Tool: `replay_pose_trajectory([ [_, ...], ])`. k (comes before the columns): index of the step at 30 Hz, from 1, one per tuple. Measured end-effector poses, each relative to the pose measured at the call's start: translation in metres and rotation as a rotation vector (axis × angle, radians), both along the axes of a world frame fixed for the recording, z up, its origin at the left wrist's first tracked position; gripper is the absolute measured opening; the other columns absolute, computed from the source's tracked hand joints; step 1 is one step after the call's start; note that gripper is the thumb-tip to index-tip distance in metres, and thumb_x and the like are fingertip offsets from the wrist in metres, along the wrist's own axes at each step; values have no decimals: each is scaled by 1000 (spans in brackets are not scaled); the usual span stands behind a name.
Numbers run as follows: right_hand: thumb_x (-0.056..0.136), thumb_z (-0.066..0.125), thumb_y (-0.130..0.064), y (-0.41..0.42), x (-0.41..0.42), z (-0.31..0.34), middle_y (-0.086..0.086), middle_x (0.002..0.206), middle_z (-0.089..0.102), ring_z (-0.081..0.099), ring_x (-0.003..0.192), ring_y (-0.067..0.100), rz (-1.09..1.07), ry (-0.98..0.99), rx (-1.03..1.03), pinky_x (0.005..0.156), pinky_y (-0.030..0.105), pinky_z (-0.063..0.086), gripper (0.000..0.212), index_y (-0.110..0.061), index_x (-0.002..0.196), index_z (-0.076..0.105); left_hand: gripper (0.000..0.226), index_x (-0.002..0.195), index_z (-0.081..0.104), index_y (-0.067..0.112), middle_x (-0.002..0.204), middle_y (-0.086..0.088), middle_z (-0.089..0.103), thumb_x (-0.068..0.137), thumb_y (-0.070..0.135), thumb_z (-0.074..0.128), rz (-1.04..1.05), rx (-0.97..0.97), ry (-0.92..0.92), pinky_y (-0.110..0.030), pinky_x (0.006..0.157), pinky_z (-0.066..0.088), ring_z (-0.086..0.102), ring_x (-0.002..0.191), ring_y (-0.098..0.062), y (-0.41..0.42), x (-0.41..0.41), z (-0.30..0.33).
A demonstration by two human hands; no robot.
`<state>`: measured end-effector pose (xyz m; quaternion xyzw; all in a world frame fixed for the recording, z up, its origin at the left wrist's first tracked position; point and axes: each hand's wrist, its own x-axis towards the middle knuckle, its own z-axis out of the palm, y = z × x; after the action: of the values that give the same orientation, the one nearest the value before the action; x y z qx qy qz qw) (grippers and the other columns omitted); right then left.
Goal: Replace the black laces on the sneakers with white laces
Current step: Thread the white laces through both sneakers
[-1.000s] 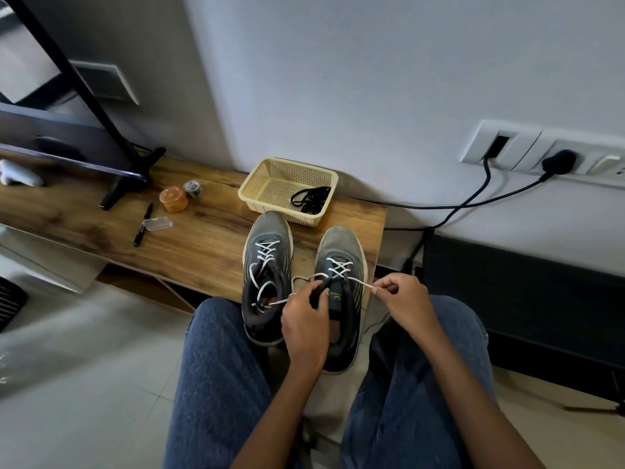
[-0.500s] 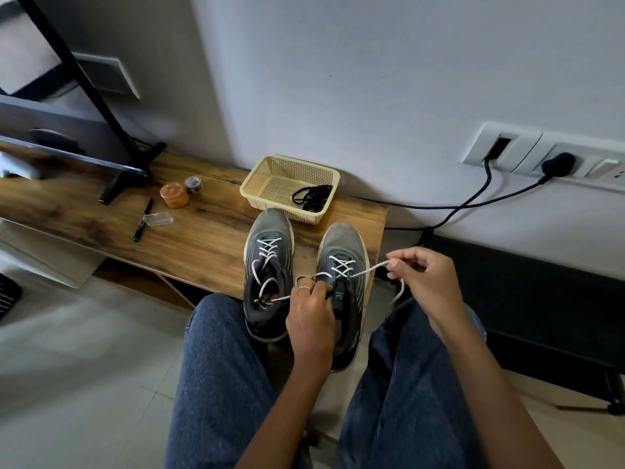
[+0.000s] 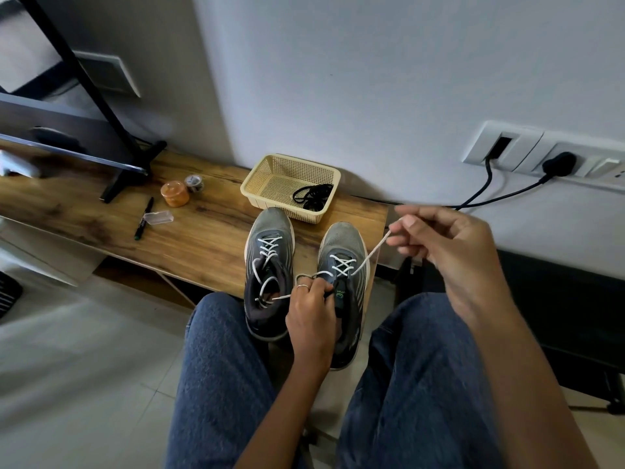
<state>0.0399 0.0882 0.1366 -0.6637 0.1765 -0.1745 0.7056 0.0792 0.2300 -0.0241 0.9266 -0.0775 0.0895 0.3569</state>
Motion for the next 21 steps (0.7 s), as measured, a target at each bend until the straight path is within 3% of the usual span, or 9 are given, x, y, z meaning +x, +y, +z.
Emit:
replay_pose_trajectory([
  [7,100,37,0,8,-10,36,7,99,71,69,89,17,59,-14,-132,76,23,55,33,-13,118,61,12,88,65,18,90,2,58,80,13,73,10,-23,13,-34,54,46,58,82,-21,0,1,1],
  [10,97,40,4,13,-12,39,12,100,72,71,90,20,120,-23,22,79,25,57,36,-13,125,55,12,96,68,17,95,2,61,84,18,70,12,-70,66,-31,66,48,59,87,-18,2,3,4],
  [14,89,48,7,18,-3,19,14,94,73,71,84,22,85,-28,404,73,23,58,32,-5,119,53,19,107,71,18,102,4,65,89,24,65,59,-195,196,-20,78,40,60,95,-13,5,8,9],
  [17,88,48,9,23,8,-13,15,90,72,72,82,22,36,52,690,71,24,59,31,1,118,51,21,108,71,18,105,4,68,90,26,64,70,-220,280,-23,85,44,61,99,-13,6,15,9],
  [21,95,49,2,33,18,-61,17,92,70,71,79,20,-45,193,571,73,23,58,20,2,113,54,19,106,72,14,101,-1,71,92,21,61,55,-250,374,-30,85,49,64,97,-17,7,24,7],
])
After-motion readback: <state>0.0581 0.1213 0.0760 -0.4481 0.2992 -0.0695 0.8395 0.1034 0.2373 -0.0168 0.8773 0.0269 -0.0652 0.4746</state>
